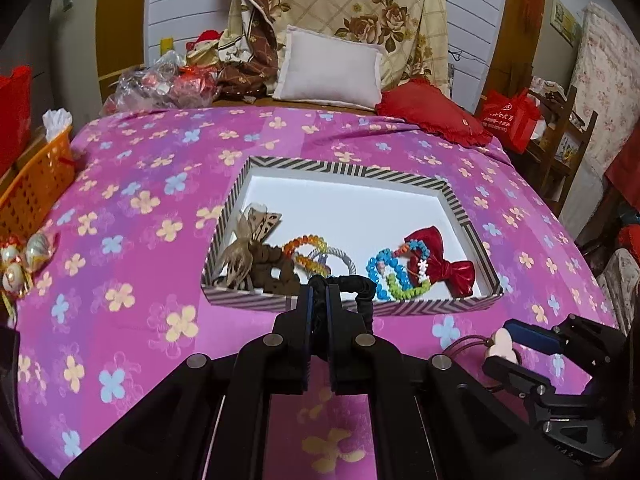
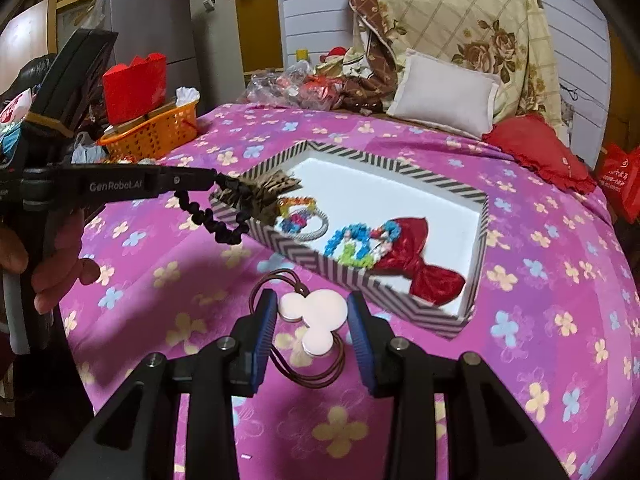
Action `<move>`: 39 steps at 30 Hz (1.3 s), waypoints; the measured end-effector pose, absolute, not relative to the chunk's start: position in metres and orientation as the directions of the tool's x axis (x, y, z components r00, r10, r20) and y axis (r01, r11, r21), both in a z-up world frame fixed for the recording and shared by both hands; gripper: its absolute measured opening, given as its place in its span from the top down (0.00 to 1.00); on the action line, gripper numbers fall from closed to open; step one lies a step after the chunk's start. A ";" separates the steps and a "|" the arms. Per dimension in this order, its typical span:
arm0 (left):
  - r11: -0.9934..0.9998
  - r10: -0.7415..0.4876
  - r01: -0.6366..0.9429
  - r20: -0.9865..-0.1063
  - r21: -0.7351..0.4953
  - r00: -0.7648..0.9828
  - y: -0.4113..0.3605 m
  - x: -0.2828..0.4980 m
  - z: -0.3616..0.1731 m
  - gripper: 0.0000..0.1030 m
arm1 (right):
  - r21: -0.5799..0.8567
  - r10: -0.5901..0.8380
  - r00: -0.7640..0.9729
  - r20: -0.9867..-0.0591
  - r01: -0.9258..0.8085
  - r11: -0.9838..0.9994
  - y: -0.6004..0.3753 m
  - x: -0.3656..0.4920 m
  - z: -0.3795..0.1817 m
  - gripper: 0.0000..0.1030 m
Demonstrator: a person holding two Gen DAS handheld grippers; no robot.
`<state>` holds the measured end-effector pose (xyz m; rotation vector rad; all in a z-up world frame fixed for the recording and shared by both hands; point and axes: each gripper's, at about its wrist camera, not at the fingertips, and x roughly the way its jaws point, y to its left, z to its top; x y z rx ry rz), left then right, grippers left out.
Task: Organize jewelry
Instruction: 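Carry the flower hair tie and black scrunchie into the tray box with both tools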
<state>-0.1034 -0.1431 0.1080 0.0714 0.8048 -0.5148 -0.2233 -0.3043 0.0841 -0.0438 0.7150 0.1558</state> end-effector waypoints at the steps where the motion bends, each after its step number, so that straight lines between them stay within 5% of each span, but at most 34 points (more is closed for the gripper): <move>1: 0.875 -0.412 0.467 -0.703 -0.128 0.579 -0.144 -0.103 0.109 1.00 | 0.012 0.125 0.746 -0.654 -0.155 0.988 -0.305 -0.222 0.086 0.64; 19: 0.876 -0.406 0.468 -0.708 -0.121 0.578 -0.177 -0.065 0.114 1.00 | 0.015 0.091 0.763 -0.640 -0.106 0.994 -0.333 -0.157 0.110 0.64; 39: 0.905 -0.330 0.413 -0.779 -0.101 0.533 -0.187 -0.018 0.056 1.00 | 0.039 0.095 0.669 -0.737 -0.098 0.994 -0.335 -0.076 0.049 0.64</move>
